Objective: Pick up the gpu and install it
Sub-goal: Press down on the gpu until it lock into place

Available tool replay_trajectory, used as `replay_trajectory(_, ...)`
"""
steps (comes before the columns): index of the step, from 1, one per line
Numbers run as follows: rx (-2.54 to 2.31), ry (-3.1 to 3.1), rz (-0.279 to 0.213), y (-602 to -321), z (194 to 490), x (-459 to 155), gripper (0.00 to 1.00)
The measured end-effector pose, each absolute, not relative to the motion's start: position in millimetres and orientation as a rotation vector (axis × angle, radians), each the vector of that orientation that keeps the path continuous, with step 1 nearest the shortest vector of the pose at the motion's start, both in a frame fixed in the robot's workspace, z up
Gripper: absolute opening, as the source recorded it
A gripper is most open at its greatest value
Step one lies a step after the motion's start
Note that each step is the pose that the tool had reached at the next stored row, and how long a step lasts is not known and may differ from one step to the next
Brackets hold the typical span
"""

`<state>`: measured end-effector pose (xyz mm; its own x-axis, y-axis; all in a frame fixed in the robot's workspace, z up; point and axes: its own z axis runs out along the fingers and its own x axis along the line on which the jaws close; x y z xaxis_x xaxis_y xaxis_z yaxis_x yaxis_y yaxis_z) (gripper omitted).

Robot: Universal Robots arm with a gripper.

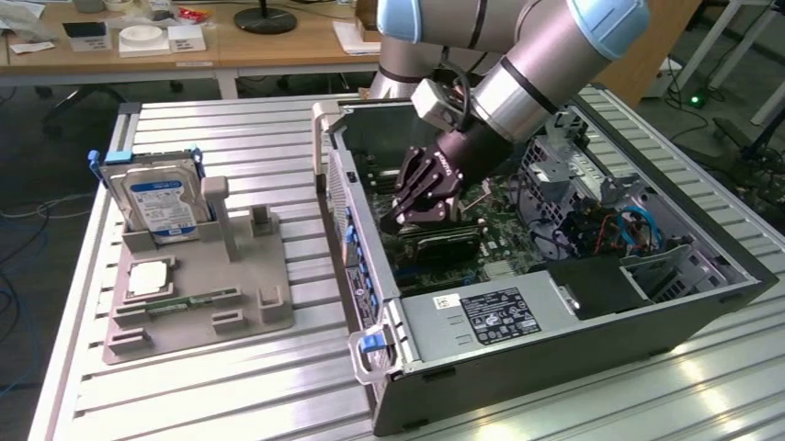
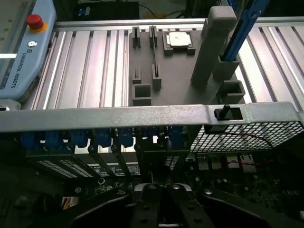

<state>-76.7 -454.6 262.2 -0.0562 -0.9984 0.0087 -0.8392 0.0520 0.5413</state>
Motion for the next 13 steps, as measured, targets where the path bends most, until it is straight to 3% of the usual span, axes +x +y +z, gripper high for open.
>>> replay_trajectory(13, 1.993, -2.068, -0.378, -452.5, 262.1, -76.7, 0.10)
